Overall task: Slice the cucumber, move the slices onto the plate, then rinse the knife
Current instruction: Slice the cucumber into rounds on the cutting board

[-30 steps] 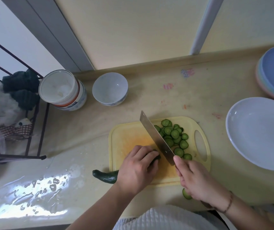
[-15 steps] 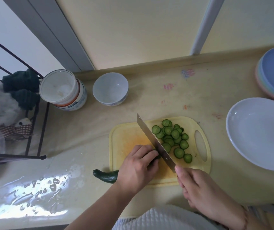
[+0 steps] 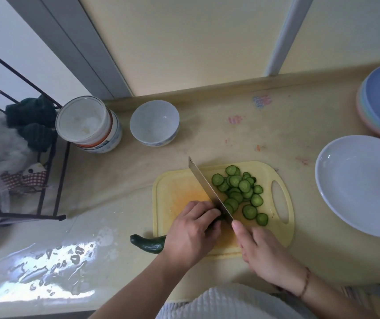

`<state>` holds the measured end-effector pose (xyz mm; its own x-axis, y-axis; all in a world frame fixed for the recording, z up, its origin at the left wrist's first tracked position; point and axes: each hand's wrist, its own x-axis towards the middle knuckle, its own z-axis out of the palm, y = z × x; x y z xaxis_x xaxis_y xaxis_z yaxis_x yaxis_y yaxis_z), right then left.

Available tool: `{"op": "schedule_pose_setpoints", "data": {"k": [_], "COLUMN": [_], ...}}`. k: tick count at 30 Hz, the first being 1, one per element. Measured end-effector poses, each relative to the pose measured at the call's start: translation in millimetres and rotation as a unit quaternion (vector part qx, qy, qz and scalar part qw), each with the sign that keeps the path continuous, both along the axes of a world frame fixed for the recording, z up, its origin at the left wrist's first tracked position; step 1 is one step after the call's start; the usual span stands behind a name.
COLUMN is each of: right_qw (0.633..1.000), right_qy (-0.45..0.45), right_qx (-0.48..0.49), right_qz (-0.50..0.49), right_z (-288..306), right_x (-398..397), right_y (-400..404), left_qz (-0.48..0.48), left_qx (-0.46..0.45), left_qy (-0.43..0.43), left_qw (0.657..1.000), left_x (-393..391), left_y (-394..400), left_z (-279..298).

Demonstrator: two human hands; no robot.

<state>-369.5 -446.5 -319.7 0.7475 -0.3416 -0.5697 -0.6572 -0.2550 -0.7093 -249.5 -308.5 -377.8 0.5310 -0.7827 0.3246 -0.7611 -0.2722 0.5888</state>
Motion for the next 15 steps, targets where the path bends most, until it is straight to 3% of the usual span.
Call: {"op": "schedule_pose_setpoints", "data": {"k": [15], "right_qw": [0.999], "right_qy": [-0.019], "right_qx": [0.04], "right_qz": [-0.023], "right_z": [22], "right_x": [-11], "right_y": [-2], "left_qz": [0.014], "left_qx": [0.003], "left_qy": [0.009], "left_qw": [1.0], "left_x": [0], "left_y": [0], "left_z": [1]}}
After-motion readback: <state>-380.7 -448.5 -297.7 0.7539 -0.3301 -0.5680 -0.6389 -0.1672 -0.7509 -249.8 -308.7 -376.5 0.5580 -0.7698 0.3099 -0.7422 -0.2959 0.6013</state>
